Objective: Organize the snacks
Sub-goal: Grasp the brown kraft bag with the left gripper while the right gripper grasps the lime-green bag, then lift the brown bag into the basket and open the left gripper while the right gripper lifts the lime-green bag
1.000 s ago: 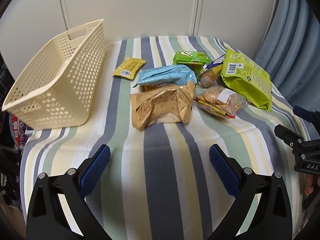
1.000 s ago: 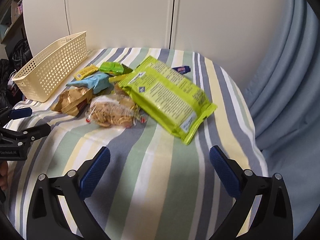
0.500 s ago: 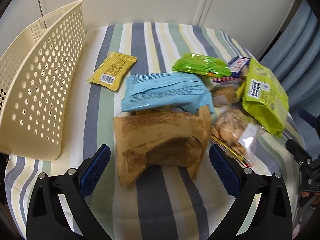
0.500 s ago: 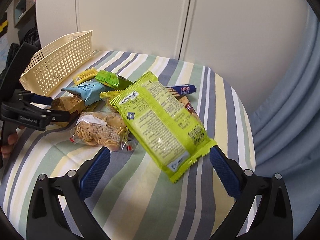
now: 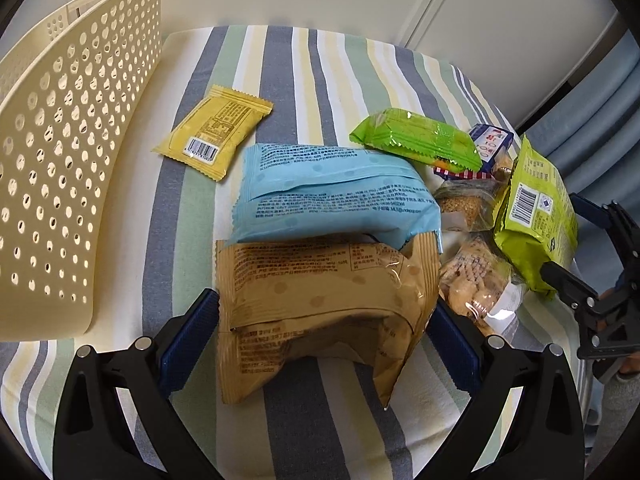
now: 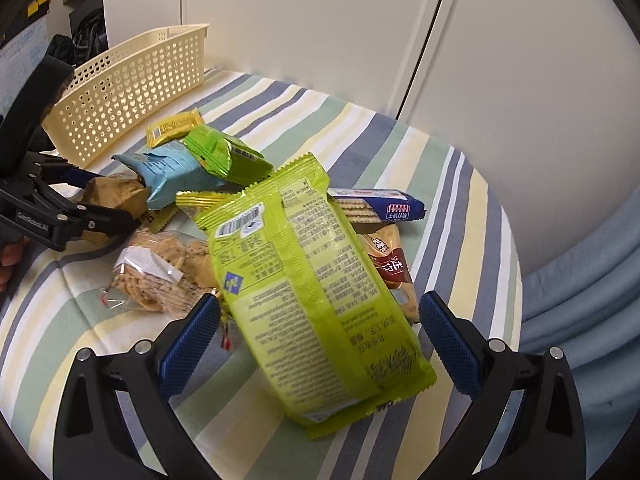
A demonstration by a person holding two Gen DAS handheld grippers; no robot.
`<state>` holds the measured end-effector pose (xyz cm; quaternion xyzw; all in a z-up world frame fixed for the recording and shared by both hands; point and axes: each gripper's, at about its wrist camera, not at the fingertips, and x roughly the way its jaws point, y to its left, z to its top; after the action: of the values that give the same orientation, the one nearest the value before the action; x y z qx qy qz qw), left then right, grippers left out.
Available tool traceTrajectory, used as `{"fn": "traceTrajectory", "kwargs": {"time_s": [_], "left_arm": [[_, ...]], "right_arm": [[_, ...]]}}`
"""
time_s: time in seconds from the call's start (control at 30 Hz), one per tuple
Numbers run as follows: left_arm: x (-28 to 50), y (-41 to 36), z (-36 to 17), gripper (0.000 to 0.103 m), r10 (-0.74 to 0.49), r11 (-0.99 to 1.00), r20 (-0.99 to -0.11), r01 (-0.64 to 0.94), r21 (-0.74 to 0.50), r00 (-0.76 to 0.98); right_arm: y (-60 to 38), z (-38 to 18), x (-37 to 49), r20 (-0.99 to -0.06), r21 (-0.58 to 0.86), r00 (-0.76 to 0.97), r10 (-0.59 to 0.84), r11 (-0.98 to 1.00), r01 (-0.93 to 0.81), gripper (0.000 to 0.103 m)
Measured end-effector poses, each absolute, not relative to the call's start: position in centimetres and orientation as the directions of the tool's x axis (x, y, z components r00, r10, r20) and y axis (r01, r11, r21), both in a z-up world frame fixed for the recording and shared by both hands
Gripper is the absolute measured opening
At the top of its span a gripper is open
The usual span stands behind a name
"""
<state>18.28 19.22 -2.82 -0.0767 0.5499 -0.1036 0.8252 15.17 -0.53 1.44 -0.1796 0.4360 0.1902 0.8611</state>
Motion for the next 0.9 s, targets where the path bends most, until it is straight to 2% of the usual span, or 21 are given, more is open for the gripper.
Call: {"fn": "traceTrajectory", "kwargs": {"time_s": [0.13,0.2,0.27,0.43,0.57,0.9], "left_arm": [[18.1,19.7,-2.6,0.098,-0.269,0.963,-0.884,0.089,-0.254,0.383],[17.4,20.5,-2.2,0.093,-0.286,0.958,-0.875,0.096,-0.27,0.39],[17.3,20.7,-2.0,0.092,-0.299,0.954,-0.869,0.106,-0.281,0.394],[15.8,20.7,-0.9,0.091,-0.312,0.95,-0.849,0.139,-0.279,0.426],[14.5,20.7,0.2,0.091,-0.314,0.949,-0.833,0.152,-0.274,0.455],[11.3,22.2,4.4,0.091,-0.303,0.953,-0.777,0.166,-0.254,0.552]], "right_arm": [[-0.7,0.7,15.9,-0.84,-0.104,0.508,0.191,0.862,-0.496,0.098],[-0.7,0.4,15.9,-0.846,-0.086,0.494,0.202,0.862,-0.5,0.097],[-0.6,0.1,15.9,-0.846,-0.089,0.496,0.195,0.866,-0.492,0.09],[-1.2,0.3,15.6,-0.835,-0.052,0.509,0.211,0.89,-0.453,0.081],[-2.3,1.0,15.2,-0.818,0.028,0.517,0.253,0.914,-0.404,0.073],[-3.7,2.4,13.4,-0.755,0.21,0.556,0.347,0.932,-0.296,0.071]]}}
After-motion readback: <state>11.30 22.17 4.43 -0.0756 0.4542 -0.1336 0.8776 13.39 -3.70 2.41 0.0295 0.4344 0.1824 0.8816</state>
